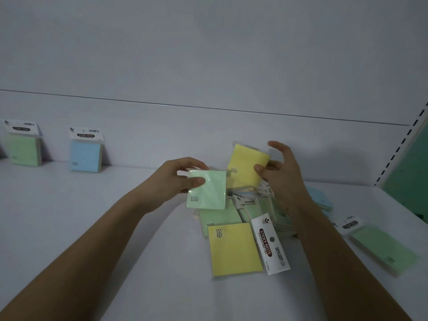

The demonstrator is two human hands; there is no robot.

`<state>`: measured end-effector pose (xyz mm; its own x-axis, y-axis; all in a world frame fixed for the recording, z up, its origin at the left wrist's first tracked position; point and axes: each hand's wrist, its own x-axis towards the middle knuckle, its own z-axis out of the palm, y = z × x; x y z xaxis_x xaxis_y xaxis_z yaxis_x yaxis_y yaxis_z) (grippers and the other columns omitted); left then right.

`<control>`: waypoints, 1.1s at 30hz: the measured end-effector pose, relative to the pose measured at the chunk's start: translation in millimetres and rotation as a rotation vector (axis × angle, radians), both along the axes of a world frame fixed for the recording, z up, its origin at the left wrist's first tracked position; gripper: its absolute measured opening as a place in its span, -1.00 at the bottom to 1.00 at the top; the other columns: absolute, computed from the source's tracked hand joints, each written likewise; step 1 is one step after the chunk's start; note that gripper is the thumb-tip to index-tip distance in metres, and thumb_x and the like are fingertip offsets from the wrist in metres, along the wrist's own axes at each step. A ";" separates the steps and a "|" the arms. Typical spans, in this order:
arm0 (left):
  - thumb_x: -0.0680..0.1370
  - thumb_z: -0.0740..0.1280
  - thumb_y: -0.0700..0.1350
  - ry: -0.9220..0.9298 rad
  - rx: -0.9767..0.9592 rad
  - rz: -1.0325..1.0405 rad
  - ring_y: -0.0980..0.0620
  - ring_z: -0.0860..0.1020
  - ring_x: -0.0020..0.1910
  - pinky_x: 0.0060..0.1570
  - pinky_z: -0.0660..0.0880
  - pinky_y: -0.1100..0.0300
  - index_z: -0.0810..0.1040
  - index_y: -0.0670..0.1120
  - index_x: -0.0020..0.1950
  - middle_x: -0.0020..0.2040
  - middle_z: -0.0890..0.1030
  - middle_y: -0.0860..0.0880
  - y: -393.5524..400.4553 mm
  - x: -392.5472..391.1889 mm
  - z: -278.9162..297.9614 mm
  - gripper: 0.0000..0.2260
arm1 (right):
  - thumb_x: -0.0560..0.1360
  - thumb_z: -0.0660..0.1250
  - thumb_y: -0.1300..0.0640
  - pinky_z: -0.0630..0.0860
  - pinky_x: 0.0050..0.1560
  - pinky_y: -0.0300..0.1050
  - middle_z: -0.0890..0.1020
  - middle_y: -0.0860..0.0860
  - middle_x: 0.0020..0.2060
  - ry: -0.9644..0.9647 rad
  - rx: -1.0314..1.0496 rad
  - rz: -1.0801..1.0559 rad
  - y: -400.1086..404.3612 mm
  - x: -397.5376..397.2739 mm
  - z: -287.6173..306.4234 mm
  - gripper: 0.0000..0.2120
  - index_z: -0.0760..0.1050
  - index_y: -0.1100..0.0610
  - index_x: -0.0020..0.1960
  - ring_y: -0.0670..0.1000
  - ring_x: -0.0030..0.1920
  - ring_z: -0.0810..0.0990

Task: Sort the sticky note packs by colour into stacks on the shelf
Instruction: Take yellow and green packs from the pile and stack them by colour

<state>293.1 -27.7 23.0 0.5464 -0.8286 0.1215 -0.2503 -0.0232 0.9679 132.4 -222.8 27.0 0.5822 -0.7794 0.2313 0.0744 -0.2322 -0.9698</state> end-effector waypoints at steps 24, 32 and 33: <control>0.45 0.51 -0.14 0.094 -0.014 0.120 0.01 0.60 -0.25 -0.18 0.52 0.16 0.61 -0.15 0.00 -0.20 0.69 -0.06 6.7 17.9 -5.0 -0.82 | 0.49 0.39 0.31 0.63 0.04 0.07 0.68 0.14 -0.06 0.130 -0.149 -0.122 19.8 -10.9 12.8 -0.85 0.56 0.16 0.04 0.10 -0.09 0.68; 0.55 0.38 -0.16 0.287 -0.103 0.183 0.02 0.56 -0.03 0.07 0.45 -0.02 0.51 -0.04 0.13 -0.06 0.62 0.07 34.1 10.7 9.0 -0.83 | 0.52 0.32 0.38 0.64 -0.25 -0.21 0.65 0.12 -0.14 0.068 -0.148 -0.044 55.9 -50.3 22.7 -0.76 0.52 0.14 0.11 0.03 -0.18 0.65; 0.56 0.36 -0.18 0.285 -0.106 0.184 0.01 0.56 -0.02 0.07 0.48 -0.05 0.50 -0.04 0.11 -0.04 0.61 0.05 41.4 7.1 12.0 -0.85 | 0.52 0.32 0.39 0.64 -0.25 -0.20 0.66 0.12 -0.13 0.054 -0.140 -0.021 60.9 -54.3 24.2 -0.76 0.52 0.14 0.11 0.03 -0.17 0.65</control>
